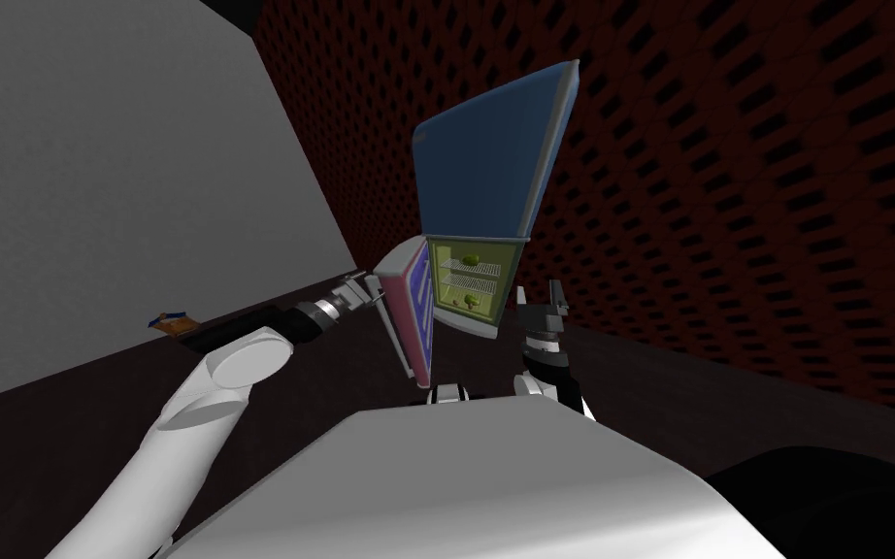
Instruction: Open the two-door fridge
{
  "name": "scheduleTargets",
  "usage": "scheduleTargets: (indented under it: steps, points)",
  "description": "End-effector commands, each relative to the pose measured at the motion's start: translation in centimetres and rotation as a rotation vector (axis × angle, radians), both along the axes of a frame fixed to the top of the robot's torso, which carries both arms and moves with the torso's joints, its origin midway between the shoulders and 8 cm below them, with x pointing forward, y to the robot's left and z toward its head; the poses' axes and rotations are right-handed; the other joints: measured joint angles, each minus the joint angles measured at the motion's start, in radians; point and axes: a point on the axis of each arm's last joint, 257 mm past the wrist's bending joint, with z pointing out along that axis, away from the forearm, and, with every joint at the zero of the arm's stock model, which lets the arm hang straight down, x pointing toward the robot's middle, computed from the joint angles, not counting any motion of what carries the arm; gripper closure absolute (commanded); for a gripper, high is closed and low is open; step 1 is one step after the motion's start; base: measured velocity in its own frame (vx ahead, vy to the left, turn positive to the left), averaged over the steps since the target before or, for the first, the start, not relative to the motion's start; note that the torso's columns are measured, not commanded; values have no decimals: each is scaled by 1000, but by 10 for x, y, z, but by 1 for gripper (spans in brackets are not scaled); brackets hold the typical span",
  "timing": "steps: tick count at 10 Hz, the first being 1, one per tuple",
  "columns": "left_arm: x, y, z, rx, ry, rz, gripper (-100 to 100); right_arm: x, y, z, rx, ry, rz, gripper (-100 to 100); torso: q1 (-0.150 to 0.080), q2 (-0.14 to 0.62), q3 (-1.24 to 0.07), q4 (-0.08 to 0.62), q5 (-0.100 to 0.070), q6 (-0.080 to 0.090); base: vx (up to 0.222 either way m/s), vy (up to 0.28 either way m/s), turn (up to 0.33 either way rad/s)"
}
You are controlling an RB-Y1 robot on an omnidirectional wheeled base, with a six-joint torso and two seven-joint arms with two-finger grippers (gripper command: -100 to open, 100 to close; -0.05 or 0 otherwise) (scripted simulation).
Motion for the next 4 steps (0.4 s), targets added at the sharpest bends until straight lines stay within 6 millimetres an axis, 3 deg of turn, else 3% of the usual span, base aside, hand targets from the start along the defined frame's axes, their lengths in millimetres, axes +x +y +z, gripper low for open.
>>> scheduleTargets:
  steps: [1,4]
  points:
    - [0,0,0,0,0,0,0,0,0,0,0,0,0,0,-1,1,1,0,0,0,0,0,0]
    - [0,0,0,0,-1,-1,0,0,0,0,0,0,0,0,-2,3,2,1,-1,0,0,0,0]
